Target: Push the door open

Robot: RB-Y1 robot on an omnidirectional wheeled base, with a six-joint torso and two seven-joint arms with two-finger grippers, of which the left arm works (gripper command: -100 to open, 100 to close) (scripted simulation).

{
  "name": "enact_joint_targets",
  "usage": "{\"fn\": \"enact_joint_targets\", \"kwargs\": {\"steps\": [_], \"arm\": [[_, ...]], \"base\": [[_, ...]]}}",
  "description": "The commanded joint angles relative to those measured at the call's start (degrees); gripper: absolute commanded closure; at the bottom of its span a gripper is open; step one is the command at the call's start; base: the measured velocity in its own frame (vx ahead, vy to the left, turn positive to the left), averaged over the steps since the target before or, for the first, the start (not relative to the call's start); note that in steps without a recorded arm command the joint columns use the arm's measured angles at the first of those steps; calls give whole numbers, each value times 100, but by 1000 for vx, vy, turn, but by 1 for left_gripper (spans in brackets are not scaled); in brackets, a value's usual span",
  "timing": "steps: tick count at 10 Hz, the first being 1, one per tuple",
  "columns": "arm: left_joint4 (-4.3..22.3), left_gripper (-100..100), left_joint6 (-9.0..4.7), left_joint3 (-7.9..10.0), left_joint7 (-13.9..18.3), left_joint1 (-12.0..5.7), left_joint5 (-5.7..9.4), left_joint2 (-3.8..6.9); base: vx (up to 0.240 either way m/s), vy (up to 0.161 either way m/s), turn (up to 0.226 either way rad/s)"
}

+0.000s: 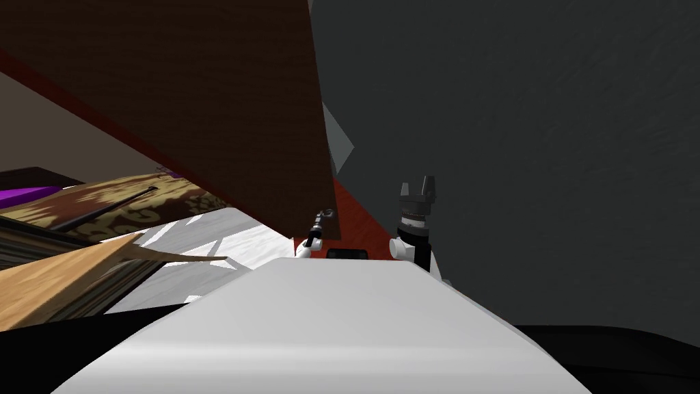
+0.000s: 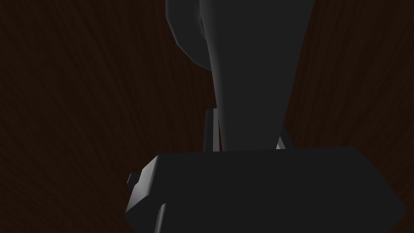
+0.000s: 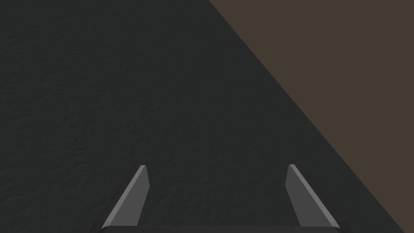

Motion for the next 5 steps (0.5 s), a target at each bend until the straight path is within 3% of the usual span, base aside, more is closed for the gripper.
{"fn": "enact_joint_targets", "kwargs": {"steps": [1,3,5], "arm": [[27,100,-28,46,-31,-45,27,-84],[34,100,-29,119,-61,-48,63,-136],[187,100,-111,279,-87,-113,149,21]], "base": [[153,-81,54],[127,-78,42],[84,-33,54]]}}
